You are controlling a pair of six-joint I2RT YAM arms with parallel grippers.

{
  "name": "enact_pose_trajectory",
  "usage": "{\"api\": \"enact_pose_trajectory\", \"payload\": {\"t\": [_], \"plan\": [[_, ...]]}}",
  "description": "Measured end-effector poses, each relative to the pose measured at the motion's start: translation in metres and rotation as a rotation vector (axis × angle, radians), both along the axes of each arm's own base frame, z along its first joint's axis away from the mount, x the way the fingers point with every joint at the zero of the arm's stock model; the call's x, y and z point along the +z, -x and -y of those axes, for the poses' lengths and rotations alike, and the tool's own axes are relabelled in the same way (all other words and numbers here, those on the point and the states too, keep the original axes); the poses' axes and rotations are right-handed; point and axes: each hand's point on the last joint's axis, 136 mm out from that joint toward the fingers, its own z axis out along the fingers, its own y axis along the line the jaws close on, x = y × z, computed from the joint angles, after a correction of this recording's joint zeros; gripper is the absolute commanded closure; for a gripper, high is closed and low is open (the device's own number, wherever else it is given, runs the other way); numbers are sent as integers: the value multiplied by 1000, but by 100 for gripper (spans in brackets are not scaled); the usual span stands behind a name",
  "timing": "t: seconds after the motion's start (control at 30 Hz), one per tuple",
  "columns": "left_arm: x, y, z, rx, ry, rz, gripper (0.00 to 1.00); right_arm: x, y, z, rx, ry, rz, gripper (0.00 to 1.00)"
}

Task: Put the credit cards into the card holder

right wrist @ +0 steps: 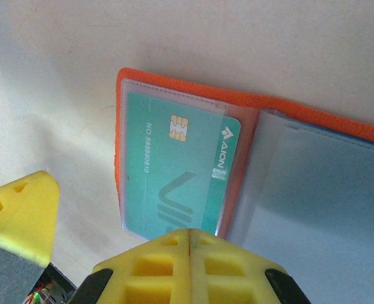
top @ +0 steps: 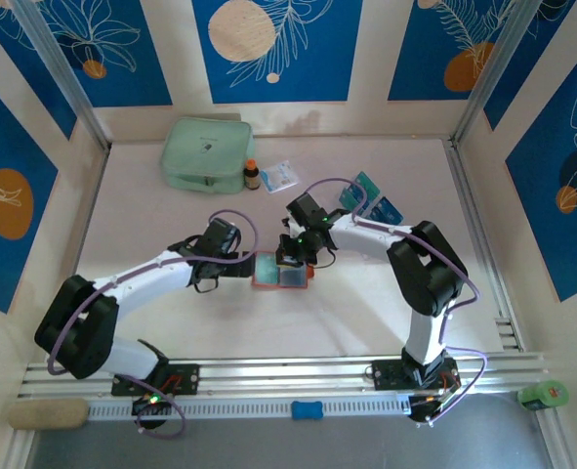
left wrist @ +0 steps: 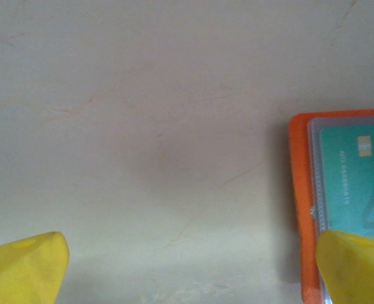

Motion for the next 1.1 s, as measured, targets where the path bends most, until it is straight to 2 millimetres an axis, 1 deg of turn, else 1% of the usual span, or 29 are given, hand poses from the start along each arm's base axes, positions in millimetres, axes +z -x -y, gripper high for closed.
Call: {"api": "enact_pose_trajectory", "payload": {"t": [0.2, 0.33, 0.43, 0.53, 0.63, 0.7, 0.83, 0.93, 1.1], "plan": [[-5, 3, -3, 3, -10, -14, 0, -6, 2, 2, 0, 12, -13, 100], [-5, 3, -3, 3, -9, -14, 0, -7, -1, 8, -5, 24, -4, 100], [-4, 3, -2, 0, -3, -12, 0, -8, -6, 17, -13, 44, 4, 100], [0, 3, 2, -10, 19, -14, 0, -8, -16, 32, -35, 61, 14, 100], [11, -3, 10, -21, 51, 1, 0, -9, -26, 46, -58, 74, 20, 100], [21, -8, 19, -34, 80, 18, 0, -9, -31, 54, -68, 79, 22, 100], [34, -13, 37, -62, 118, 39, 0, -10, -36, 64, -79, 86, 21, 100], [33, -14, 52, -84, 131, 31, 0, -10, -36, 65, -70, 88, 25, 100], [18, -6, 72, -133, 117, -11, 0, -6, -37, 62, -58, 78, 29, 100]]}}
